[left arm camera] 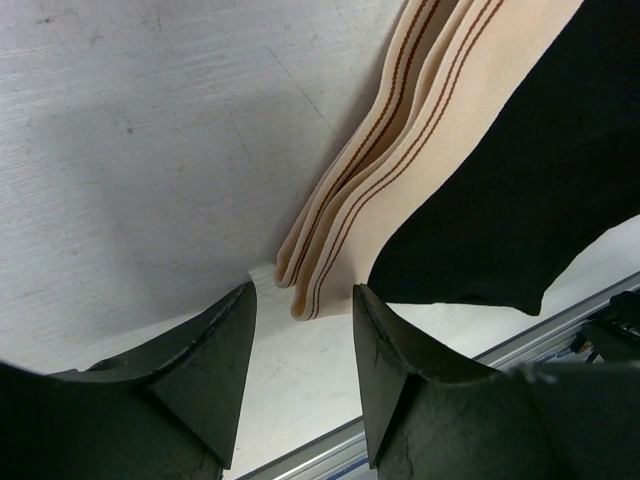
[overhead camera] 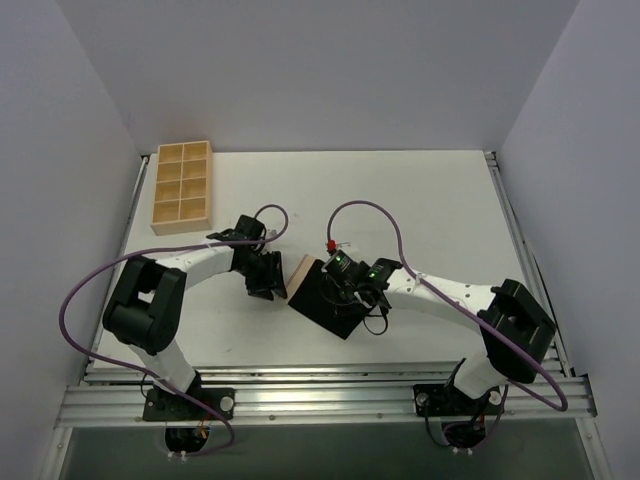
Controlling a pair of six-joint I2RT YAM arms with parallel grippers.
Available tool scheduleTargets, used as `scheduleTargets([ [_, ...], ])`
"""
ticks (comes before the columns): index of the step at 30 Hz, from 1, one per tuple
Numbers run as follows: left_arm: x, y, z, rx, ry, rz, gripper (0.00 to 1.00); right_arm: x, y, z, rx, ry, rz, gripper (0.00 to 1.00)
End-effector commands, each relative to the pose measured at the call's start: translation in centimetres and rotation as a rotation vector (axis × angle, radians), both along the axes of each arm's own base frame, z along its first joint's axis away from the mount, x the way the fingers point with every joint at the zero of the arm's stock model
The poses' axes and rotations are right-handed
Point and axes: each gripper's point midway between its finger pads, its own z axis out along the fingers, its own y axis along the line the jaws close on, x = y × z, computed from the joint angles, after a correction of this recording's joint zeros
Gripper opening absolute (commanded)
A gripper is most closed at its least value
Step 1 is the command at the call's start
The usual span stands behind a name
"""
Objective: Roll the underwear
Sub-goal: Fold the underwear
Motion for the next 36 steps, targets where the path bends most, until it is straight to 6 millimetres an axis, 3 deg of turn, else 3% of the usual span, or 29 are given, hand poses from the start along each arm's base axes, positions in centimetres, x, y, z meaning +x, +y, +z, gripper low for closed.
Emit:
scheduleTargets([
  [1,0.7,-0.2,-1.1,-0.009,-0.025,0.018,0.52,0.3,-0.1,1.4,-0.007,-0.036,0.004,0.23],
  [8,0.3,-1.1,-2.4,-0.055,0.02,0.015,0.41,0.6,0.3,1.3,-0.023,-0.051,0.027,0.23],
  [12,0.5,-1.1,-1.9,-0.048,0.018,0.023,0.19,2.1,0.8,1.2,-0.055,-0.105,0.069,0.24],
  [14,0.6,-1.1,-1.4,-0.045,0.025,0.029,0.03,3.2,1.2,1.4,-0.08,-0.145,0.1,0.26],
  [21,0.8,-3.8,1.5,-0.183,0.092,0.046,0.02,5.5,4.2,0.6,-0.074,-0.232,0.231,0.4],
  [26,1.2,-4.3,2.8,-0.192,0.146,0.092,0.02,4.9,4.8,-0.3,-0.063,-0.256,0.281,0.44],
  [36,0.9,-4.9,2.9,-0.185,0.286,0.174,0.02,2.8,4.9,-0.5,-0.082,-0.333,0.293,0.46],
])
